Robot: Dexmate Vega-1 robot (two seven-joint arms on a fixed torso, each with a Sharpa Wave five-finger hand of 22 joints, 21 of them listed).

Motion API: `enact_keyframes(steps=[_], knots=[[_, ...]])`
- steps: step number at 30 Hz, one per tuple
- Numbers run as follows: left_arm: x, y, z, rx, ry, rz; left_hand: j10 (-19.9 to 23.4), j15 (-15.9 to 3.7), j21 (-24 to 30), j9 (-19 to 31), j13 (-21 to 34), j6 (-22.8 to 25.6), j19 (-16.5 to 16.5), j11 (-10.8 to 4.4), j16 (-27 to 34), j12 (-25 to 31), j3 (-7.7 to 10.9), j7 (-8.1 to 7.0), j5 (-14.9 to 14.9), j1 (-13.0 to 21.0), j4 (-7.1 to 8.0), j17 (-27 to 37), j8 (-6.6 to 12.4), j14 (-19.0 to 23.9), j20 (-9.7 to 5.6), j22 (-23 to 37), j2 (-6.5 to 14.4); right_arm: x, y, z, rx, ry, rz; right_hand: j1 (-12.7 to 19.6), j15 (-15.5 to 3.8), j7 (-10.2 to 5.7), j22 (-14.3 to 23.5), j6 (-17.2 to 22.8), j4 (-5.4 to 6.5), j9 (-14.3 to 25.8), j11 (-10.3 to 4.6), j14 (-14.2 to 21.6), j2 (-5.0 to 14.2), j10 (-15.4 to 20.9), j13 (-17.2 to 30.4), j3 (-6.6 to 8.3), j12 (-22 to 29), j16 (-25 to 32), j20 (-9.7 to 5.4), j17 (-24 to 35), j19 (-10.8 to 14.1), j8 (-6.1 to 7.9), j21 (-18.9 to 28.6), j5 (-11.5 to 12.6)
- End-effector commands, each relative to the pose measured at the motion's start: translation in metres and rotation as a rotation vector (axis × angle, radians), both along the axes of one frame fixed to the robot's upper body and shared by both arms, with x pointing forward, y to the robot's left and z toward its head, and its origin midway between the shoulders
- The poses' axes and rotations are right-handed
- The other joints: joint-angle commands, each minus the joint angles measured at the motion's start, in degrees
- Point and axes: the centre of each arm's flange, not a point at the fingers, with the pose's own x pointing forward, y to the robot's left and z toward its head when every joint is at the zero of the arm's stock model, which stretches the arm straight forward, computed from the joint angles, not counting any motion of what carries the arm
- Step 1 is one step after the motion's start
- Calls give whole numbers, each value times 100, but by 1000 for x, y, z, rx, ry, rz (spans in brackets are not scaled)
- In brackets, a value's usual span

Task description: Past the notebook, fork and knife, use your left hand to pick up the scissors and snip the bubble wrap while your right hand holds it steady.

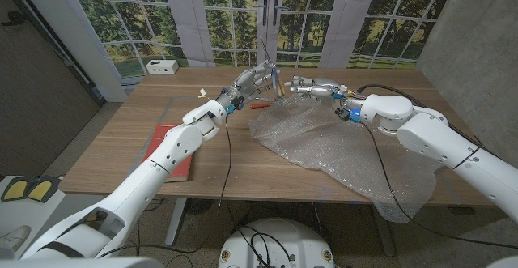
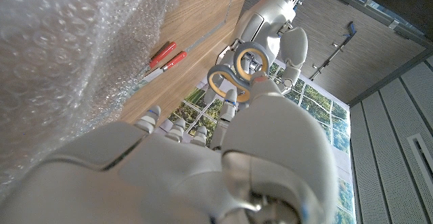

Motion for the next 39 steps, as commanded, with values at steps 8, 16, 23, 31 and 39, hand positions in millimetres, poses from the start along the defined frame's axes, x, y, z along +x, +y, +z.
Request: enact_keyframes(steps=[8, 16, 23, 31, 39], knots=[[-2, 1, 0, 3, -1, -4, 263, -165, 22, 23, 36, 13, 7, -266, -5, 1214, 29, 8, 5, 92, -4, 10, -12, 48, -40, 7, 14, 3, 6, -1, -15, 6, 20, -18, 110, -21, 5, -37, 34, 10, 270, -1245, 58, -596, -2, 57, 1, -27, 53, 29, -86, 20, -26, -55], [-1, 0, -1, 5, -1, -7, 243, -161, 12, 23, 43, -6, -9, -248, -8, 1222, 31, 7, -2, 129, -12, 15, -15, 34, -32, 6, 29, 5, 6, -1, -22, 13, 24, -30, 151, 64, 6, -194, 49, 12, 284, -1299, 78, -733, -5, 89, -3, -34, 75, 33, -114, -8, -22, -84], [-2, -1, 0, 7, -3, -8, 210, -144, 3, 23, 44, -8, -24, -250, -15, 1222, 30, 6, -7, 145, -10, 16, -13, 20, -25, 5, 35, 8, 6, -1, -28, 17, 32, -41, 156, 128, 6, -322, 59, 12, 211, -1310, 82, -794, -5, 106, -2, -30, 89, 35, -118, -33, -17, -100], [-3, -2, 2, 14, -4, -11, 168, -121, -1, 23, 39, -23, -29, -239, -21, 1214, 27, 13, -14, 180, -23, 17, -15, -5, -9, 4, 34, 11, 9, -2, -14, 29, 63, -52, 169, 149, 6, -466, 70, 12, 202, -1319, 85, -826, -4, 120, 8, -25, 86, 38, -125, -55, -15, -115], [-2, -3, 1, 8, -5, -27, 156, -118, -3, 23, 39, -29, -30, -239, -24, 1219, 29, 10, -14, 193, -18, 13, -14, -9, -6, 4, 37, 11, 11, -3, -36, 29, 64, -58, 159, 129, 6, -415, 79, 12, 174, -1324, 96, -803, -4, 135, 29, -21, 92, 40, -151, -15, -22, -123]])
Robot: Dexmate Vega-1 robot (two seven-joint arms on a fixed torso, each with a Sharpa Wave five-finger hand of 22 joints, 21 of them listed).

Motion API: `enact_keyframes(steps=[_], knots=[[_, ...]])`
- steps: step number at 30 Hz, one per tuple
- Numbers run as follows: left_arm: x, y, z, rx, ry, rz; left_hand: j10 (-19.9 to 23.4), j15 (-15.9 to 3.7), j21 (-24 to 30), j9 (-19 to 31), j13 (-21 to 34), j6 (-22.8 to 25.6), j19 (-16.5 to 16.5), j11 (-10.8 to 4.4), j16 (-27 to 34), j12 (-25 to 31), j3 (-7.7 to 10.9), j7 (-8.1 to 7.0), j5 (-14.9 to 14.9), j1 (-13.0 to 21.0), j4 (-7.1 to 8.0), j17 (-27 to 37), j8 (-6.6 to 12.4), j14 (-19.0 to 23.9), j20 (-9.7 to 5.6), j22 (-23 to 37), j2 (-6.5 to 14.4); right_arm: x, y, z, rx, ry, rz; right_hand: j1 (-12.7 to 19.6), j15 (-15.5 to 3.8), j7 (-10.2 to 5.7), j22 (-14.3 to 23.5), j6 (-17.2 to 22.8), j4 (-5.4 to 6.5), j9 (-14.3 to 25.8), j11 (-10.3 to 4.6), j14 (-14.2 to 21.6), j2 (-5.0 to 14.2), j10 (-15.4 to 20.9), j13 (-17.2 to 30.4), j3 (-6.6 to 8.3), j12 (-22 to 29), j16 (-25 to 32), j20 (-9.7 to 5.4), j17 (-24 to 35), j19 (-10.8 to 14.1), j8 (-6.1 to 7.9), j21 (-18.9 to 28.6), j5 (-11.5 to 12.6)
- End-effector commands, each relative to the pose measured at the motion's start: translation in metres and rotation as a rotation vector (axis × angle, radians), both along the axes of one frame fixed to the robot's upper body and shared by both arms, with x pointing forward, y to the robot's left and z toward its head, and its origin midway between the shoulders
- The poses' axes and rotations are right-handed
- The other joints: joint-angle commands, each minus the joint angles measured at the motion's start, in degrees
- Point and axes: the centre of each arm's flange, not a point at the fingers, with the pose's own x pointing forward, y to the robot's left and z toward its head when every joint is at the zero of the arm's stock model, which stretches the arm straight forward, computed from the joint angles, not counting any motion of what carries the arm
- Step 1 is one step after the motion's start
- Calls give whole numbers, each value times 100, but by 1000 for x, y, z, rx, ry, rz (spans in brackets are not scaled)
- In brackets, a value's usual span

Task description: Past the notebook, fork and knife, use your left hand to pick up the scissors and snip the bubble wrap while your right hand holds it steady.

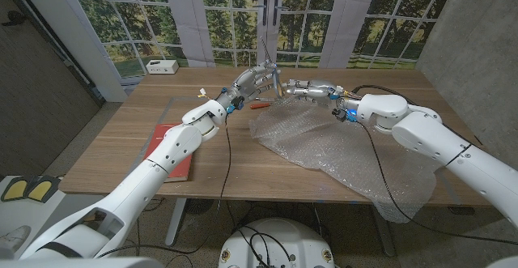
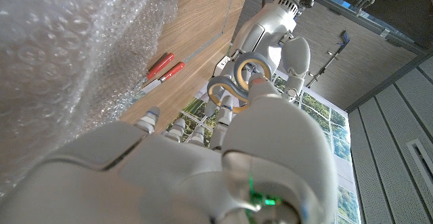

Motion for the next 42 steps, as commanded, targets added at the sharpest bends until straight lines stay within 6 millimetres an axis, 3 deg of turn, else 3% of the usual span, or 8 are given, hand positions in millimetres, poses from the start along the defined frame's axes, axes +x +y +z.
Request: enact_keyframes(steps=[1, 19, 36, 42], knots=[[0, -2, 0, -1, 0, -17, 180, -119, -3, 23, 42, -27, -29, -207, -24, 1163, 41, 11, -11, 65, -10, 15, -13, -6, -6, 17, 30, 0, 3, -1, -9, 7, 20, 3, 9, -17, 8, 41, -8, 14, -61, -1301, 35, -806, -4, 50, 32, -20, -3, 14, -57, 33, 1, -18], [3, -4, 1, 8, -4, -42, 188, -129, -5, 22, 24, -42, -22, -210, -25, 1179, 33, 8, -14, 68, 5, 12, -13, -7, 0, 15, 26, 0, 11, 0, 33, 13, 11, -15, -77, -55, 7, 403, -11, 17, -159, -1167, -28, -534, -2, 64, 138, 36, -7, 6, 73, 178, 46, -47], [6, -6, 3, 14, -27, -60, 152, -142, -7, 22, 26, -78, -12, -171, -24, 1189, 32, 24, -19, 94, 8, 15, -16, -18, 4, 13, 41, 5, 13, -1, 97, 68, 46, -13, -114, -61, 6, 489, -22, 19, -159, -1118, -41, -450, -1, 71, 153, 48, -22, 0, 118, 187, 50, -57], [8, -7, 4, 12, -27, -59, 161, -143, -11, 21, 10, -78, -18, -192, -25, 1191, 28, 21, -19, 92, 8, 10, -12, -16, 8, 13, 27, 7, 11, -1, 127, 86, 59, 84, -153, -115, 5, 852, -84, 28, -232, -1047, -6, -272, 0, 146, 190, 60, -40, -12, 166, 290, 50, -65]])
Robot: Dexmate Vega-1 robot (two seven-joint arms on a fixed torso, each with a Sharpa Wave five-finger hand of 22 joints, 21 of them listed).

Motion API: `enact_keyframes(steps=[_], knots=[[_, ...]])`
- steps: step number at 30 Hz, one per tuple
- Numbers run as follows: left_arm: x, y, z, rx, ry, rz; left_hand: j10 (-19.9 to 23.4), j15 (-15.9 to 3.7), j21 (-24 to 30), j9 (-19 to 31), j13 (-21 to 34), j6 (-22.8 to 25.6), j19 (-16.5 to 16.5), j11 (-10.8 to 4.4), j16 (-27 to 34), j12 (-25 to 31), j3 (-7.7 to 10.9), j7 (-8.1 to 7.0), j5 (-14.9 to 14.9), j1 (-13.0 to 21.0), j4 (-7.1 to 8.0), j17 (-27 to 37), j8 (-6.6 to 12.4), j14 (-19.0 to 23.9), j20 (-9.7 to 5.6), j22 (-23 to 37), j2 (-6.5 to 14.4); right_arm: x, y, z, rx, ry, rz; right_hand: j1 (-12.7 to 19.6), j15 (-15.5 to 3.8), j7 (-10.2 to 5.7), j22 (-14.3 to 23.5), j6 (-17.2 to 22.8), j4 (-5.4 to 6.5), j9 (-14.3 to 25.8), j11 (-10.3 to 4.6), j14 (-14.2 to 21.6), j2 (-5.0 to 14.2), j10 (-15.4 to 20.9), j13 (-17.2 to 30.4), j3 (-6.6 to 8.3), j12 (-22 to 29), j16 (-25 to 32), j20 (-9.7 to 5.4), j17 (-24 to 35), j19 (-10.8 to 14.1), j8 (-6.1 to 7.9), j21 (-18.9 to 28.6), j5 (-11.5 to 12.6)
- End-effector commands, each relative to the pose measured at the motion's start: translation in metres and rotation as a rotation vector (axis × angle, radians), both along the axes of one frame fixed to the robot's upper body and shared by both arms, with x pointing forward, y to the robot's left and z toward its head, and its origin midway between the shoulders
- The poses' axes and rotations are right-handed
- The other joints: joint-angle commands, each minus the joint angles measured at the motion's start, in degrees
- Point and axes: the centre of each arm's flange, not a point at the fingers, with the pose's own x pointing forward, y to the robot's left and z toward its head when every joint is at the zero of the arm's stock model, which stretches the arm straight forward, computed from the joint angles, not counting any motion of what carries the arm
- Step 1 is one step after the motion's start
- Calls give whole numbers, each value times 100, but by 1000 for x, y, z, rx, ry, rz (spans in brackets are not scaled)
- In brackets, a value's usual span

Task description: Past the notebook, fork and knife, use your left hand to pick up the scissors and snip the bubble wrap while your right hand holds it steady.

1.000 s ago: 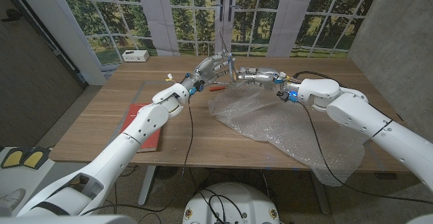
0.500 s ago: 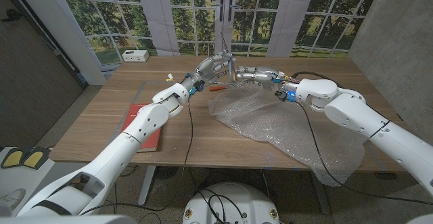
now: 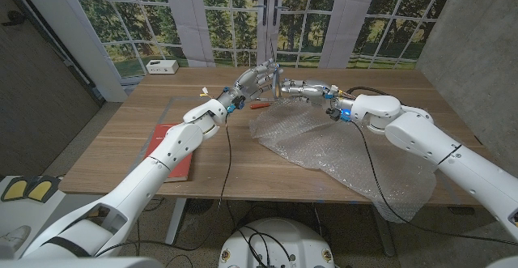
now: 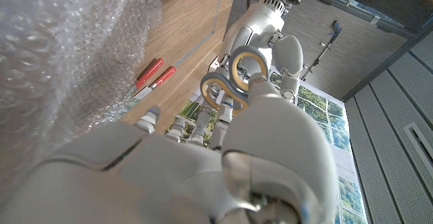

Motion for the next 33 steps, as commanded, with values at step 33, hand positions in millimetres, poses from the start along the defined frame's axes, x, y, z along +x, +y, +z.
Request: enact_keyframes(steps=[33], knots=[[4, -7, 5, 13, -23, -14, 141, -151, -10, 21, 11, -19, -37, -194, -19, 1079, 20, -16, 12, 32, 10, 10, -3, -19, 18, 30, 28, 7, -13, -15, 170, 133, 74, 389, -189, -161, 15, 435, -221, 62, -129, -868, -22, 13, 4, 266, 48, 45, -87, -19, 216, 65, 25, -79]])
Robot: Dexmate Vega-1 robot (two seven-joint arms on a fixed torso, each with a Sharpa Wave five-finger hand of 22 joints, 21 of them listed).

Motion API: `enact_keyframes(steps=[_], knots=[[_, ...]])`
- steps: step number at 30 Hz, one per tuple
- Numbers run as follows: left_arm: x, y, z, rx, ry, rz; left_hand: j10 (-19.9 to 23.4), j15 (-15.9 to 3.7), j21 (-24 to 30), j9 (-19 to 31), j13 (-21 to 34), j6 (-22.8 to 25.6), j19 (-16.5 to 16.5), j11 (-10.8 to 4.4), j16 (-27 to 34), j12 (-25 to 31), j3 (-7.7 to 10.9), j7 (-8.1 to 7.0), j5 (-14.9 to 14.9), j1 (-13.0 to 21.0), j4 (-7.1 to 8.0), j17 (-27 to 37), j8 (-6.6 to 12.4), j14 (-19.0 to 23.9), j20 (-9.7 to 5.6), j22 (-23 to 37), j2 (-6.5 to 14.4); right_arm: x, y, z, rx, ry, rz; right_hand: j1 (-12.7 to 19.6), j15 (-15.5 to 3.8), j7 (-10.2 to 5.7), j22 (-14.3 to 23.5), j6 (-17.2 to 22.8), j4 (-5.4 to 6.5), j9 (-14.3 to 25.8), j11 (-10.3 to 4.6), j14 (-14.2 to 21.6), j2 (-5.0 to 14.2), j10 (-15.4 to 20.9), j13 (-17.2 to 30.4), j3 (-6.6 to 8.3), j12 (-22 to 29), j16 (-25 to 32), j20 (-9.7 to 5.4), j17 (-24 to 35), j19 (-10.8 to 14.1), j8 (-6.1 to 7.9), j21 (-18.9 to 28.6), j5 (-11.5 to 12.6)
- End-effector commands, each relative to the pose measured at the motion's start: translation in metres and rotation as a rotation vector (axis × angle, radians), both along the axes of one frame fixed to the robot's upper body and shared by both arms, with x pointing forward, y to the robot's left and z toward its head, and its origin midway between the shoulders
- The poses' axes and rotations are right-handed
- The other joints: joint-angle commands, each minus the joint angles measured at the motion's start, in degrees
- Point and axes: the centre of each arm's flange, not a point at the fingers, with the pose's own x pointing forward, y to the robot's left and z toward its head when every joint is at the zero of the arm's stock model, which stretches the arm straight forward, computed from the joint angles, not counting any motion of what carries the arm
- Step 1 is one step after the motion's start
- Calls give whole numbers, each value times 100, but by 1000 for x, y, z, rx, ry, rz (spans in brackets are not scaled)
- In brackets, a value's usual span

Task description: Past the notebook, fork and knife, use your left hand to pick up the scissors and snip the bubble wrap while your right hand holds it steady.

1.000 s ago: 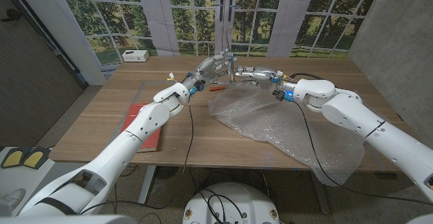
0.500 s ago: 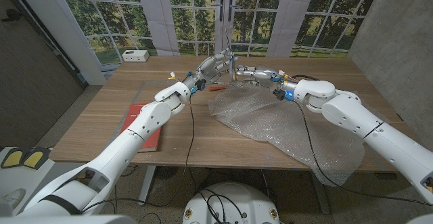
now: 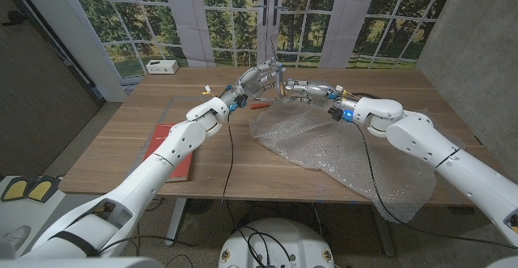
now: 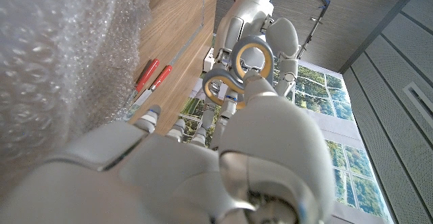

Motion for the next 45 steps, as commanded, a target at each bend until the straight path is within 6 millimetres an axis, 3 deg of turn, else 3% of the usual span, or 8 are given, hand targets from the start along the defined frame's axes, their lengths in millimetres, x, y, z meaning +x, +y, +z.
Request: enact_keyframes(steps=[1, 23, 45], knots=[[-2, -1, 0, 2, -7, -7, 168, -177, 6, 20, 35, -17, -17, -172, 9, 1005, 22, -15, 40, 29, 11, 10, -2, 2, -3, 15, 35, 0, -1, -7, 50, 52, 40, 105, -152, -24, 14, 56, -37, 8, -23, -890, -6, 4, 16, 35, 42, 44, 11, 8, 32, 19, 23, -44], [-6, 0, -2, 1, -19, -23, 169, -205, 7, 20, 27, -19, -11, -197, 12, 1013, 26, -16, 39, 56, 5, 6, 0, 11, -11, 16, 39, 1, 7, -15, 95, 110, 111, 178, -165, -41, 14, 76, -92, 17, -2, -843, -27, 90, 17, 76, 39, 40, 2, 6, 52, -8, 13, -88], [-10, 0, -4, 2, -31, -30, 160, -213, 6, 20, 28, -18, -13, -168, 15, 1024, 28, -16, 40, 84, 2, 5, 3, 25, -9, 16, 39, 0, 2, -22, 144, 132, 100, 329, -216, -219, 11, 272, -190, 45, -46, -688, -23, 310, 20, 165, 57, 58, -78, 0, 176, 22, 24, -152]])
